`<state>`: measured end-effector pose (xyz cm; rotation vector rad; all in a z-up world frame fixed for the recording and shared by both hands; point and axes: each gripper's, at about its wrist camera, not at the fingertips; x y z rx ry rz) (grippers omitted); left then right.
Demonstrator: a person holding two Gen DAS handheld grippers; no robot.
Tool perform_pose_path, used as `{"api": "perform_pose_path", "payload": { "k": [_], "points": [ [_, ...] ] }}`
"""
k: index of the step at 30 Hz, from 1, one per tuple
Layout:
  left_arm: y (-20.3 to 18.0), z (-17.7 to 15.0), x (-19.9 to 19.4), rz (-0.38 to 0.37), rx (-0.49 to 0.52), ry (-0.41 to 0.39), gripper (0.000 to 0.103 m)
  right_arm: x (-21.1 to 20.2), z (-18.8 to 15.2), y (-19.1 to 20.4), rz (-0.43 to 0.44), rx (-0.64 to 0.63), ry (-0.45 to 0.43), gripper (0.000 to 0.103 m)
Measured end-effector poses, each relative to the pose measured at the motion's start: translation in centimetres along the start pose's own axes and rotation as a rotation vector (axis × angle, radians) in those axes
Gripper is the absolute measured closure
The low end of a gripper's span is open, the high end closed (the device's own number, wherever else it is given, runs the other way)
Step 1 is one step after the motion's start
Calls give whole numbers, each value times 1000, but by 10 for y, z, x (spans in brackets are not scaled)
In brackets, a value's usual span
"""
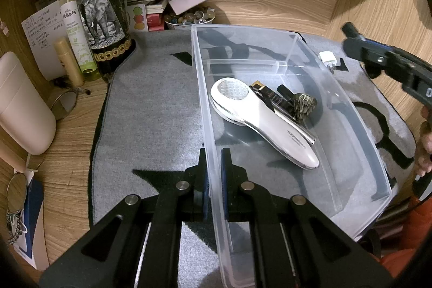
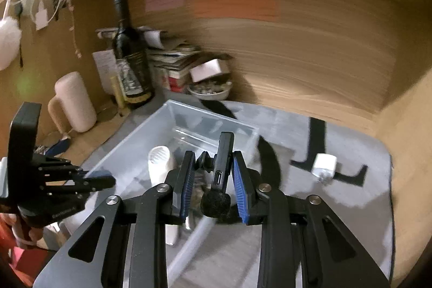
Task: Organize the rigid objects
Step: 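Carry the black clip into the clear box and open the right gripper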
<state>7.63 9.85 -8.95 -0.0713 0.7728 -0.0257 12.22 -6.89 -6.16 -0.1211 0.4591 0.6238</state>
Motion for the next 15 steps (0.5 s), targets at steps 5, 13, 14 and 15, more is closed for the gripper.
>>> {"api": "perform_pose_path", "payload": {
  "k": [5, 13, 14, 15],
  "points": [
    [-1, 0, 0, 0, 2, 0, 96, 20, 0, 15, 26, -39, 36, 78],
    [-1, 0, 1, -1, 0, -1, 96, 52, -11, 29, 89, -70, 151, 78],
    [-1, -1, 0, -2, 1, -2, 96, 55, -12, 30, 94, -74, 164, 78],
    [-1, -1, 0, -1, 1, -2, 96, 58, -13, 31, 100, -79, 175, 78]
  ]
}}
Point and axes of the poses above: each gripper's, at about its wrist camera, not at the fingertips, and x roughly the way its jaws point, y to its left, z to its top, and after that the axes turned 8 degrees about -y, right-handed
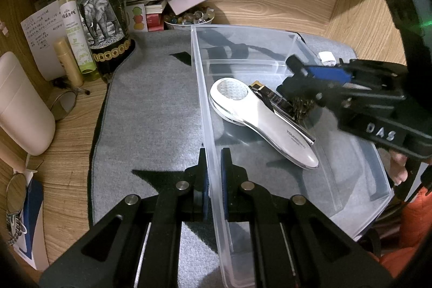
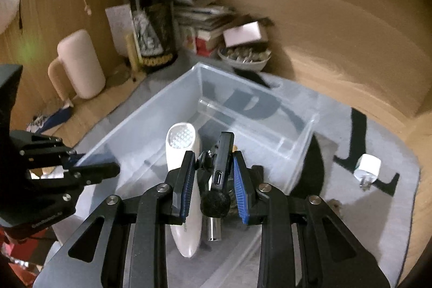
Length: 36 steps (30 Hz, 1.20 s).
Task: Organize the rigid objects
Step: 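Carry the black clip into the clear box and open the right gripper, then grasp the silver keys on the rug with the right gripper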
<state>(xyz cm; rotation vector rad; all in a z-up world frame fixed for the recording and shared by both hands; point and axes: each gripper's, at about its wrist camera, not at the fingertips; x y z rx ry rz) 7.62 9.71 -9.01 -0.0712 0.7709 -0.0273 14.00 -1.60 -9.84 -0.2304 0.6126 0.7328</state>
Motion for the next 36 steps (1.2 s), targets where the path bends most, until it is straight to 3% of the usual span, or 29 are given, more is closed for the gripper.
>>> {"api": "perform_pose_path", "payload": {
  "k": [6, 11, 22, 28, 36],
  "points": [
    [0, 0, 0, 0, 0, 0, 96, 8, -3, 3, 6, -15, 37, 78],
    [0, 0, 0, 0, 0, 0, 96, 5, -2, 2, -6, -12, 25, 60],
    [0, 0, 1, 1, 1, 1, 96, -26, 5, -3, -40, -14, -59, 47],
    [0, 0, 1, 0, 2, 0, 96, -61, 9, -26, -120, 18, -148, 41],
    [0, 0, 0, 0, 2, 0, 96, -81, 0, -65, -244, 58, -134, 41]
  ]
}}
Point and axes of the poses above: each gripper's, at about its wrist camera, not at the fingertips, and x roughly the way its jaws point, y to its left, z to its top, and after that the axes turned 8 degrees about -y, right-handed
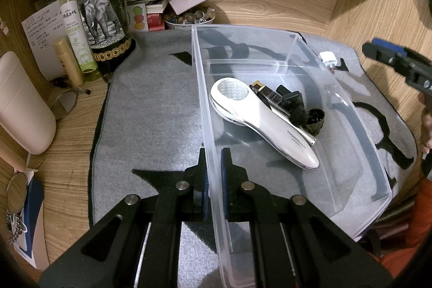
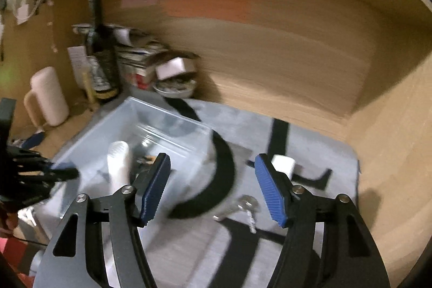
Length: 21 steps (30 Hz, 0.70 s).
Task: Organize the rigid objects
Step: 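Grasp the silver keys on the rug with the right gripper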
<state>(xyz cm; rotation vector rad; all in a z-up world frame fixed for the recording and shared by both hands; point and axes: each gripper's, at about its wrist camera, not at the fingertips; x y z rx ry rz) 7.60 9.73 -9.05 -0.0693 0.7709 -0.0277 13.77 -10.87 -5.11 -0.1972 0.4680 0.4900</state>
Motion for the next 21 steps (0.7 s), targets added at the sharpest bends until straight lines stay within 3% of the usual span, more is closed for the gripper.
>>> {"api": "perform_pose_path", "payload": {
  "k": [13, 21],
  "points": [
    [1, 0, 0, 1, 2, 0, 96, 53, -63, -36, -34, 91, 241, 41],
    [1, 0, 0, 0, 2, 1, 96, 81, -63, -46, -36, 159, 272, 41]
  ]
}}
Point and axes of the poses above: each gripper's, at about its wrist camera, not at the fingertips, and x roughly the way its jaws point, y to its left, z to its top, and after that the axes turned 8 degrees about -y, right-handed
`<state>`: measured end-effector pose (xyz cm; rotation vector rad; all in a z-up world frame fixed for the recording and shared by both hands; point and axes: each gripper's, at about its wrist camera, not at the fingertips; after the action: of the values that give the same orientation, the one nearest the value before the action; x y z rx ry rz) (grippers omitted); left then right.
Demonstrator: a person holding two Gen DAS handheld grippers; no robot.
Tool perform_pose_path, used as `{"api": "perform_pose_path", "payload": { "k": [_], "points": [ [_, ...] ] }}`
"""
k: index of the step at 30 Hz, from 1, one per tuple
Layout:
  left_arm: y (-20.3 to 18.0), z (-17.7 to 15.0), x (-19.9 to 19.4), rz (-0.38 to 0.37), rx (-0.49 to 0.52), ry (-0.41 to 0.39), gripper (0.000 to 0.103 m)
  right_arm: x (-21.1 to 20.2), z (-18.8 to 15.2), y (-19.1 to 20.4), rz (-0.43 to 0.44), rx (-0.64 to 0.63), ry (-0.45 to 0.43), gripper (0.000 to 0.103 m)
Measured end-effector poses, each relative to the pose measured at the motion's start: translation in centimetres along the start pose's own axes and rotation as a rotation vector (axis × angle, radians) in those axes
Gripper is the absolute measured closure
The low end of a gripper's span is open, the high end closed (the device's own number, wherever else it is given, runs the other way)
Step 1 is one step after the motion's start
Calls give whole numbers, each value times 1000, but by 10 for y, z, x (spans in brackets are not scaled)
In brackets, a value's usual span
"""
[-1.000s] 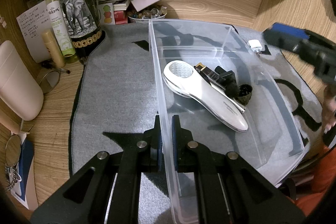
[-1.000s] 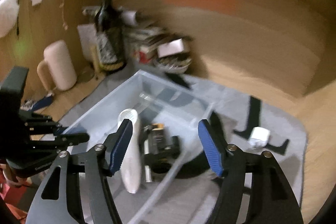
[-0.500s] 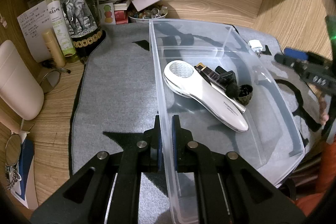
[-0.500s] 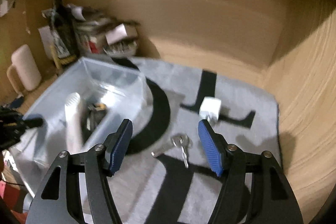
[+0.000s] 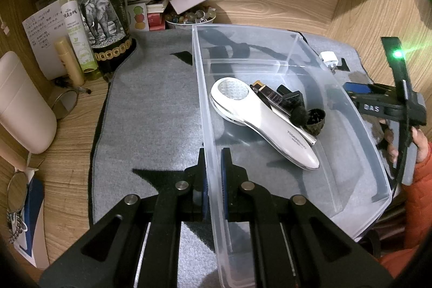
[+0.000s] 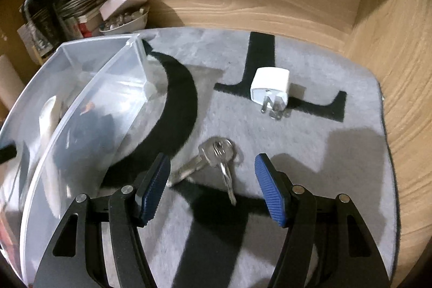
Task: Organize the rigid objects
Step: 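Grasp the silver keys on the rug with the right gripper, then lower the silver keys into the clear box and release them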
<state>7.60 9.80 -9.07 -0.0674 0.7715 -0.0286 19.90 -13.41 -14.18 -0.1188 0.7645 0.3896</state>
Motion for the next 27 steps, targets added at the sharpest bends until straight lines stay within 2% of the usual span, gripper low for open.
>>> {"api": "perform_pose_path", "payload": {
  "k": [4, 6, 7, 10, 13, 20, 27],
  "points": [
    [0, 0, 0, 0, 0, -1, 96, 17, 1, 1, 14, 8, 36, 43],
    [0, 0, 0, 0, 0, -1, 96, 19, 0, 3, 4, 0, 26, 45],
    [0, 0, 0, -1, 0, -1, 96, 18, -1, 4, 2, -7, 22, 48],
    [0, 0, 0, 0, -1, -1, 96, 17, -1, 5, 6, -21, 12, 69],
    [0, 0, 0, 0, -2, -1, 96, 14, -3, 5, 11, -30, 6, 77],
    [0, -1, 0, 0, 0, -1, 96, -2, -9, 12, 11, -63, -23, 77],
    [1, -2, 0, 2, 3, -2, 96, -32, -3, 18, 8, -76, -99, 77]
  ]
}}
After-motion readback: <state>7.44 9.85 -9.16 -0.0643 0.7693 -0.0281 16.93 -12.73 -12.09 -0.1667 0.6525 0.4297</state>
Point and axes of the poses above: each gripper's, at about its wrist camera, not at the fingertips, and x roughly the way its jaws point, y to its left, z to its top, and after that the axes turned 8 degrees about -y, right-handed
